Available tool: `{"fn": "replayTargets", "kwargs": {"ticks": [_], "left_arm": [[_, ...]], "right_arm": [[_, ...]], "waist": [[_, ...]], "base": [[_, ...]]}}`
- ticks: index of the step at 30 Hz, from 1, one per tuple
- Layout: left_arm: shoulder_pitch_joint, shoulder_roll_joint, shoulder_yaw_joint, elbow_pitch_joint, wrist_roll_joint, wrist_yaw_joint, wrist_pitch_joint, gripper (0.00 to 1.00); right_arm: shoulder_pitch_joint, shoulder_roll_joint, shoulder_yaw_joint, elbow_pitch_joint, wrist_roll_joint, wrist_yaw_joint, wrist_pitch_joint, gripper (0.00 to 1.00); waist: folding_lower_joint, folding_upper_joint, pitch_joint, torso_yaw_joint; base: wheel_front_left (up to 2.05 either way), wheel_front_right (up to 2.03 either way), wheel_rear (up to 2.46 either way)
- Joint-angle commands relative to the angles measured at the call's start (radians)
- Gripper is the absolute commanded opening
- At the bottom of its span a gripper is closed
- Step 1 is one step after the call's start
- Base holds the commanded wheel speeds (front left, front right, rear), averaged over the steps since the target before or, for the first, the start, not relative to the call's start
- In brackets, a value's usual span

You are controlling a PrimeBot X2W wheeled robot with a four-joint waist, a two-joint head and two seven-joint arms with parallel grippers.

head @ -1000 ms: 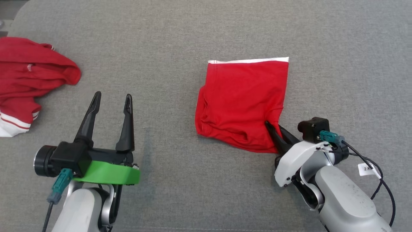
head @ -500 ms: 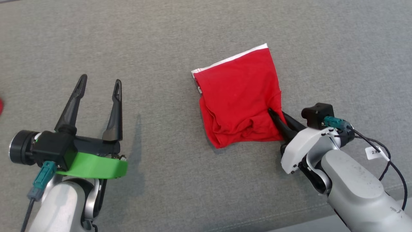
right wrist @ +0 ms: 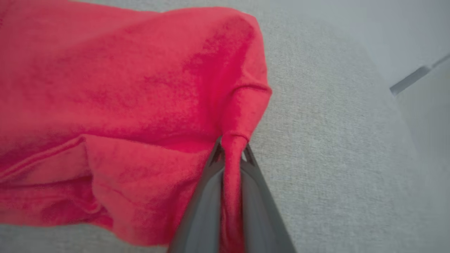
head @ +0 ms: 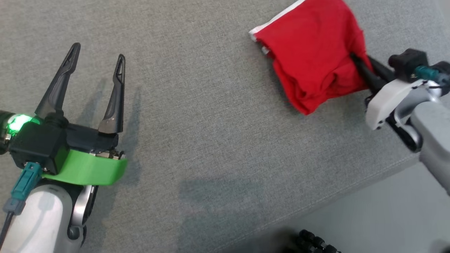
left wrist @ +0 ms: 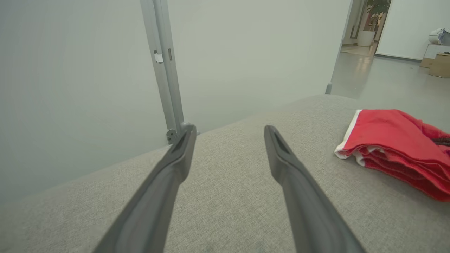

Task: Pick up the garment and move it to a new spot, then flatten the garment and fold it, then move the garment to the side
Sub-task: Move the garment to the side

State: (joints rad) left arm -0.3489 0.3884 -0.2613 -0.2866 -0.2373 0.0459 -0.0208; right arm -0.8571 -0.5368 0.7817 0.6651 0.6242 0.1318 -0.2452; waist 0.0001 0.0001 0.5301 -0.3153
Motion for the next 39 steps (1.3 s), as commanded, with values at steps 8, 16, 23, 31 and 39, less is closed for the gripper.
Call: {"fn": "replayTargets", "kwargs": {"ticks": [8,16,23,31,39], "left_arm": [[-0.060,0.049,0.005,-0.073,0.026,-0.012,0.054,1.00],[-0.086,0.056,-0.009,-0.091,0.028,-0.020,0.069,1.00],[-0.094,0.050,-0.022,-0.076,0.023,-0.023,0.062,1.00],[-0.059,0.025,-0.031,-0.036,0.007,-0.007,0.023,1.00],[-0.015,-0.016,-0.038,0.022,-0.022,0.017,-0.037,1.00]], "right_arm": [[-0.136,-0.123,-0.086,0.123,-0.010,-0.002,-0.020,0.00],[-0.158,-0.101,-0.229,0.203,-0.033,-0.002,-0.020,0.00],[-0.121,-0.073,-0.374,0.205,-0.077,-0.002,-0.020,1.00],[0.003,-0.017,-0.628,0.026,-0.170,-0.002,-0.020,1.00],[0.228,0.153,-0.858,-0.279,-0.292,-0.002,-0.020,1.00]], "waist": [[-0.0001,-0.0001,0.186,-0.066],[-0.0001,-0.0001,0.226,-0.052],[-0.0001,-0.0001,0.217,-0.044],[-0.0001,-0.0001,0.141,-0.032],[-0.0001,-0.0001,0.033,0.018]], "base": [[0.00,0.00,0.00],[0.00,0.00,0.00],[0.00,0.00,0.00],[0.00,0.00,0.00],[0.00,0.00,0.00]]}}
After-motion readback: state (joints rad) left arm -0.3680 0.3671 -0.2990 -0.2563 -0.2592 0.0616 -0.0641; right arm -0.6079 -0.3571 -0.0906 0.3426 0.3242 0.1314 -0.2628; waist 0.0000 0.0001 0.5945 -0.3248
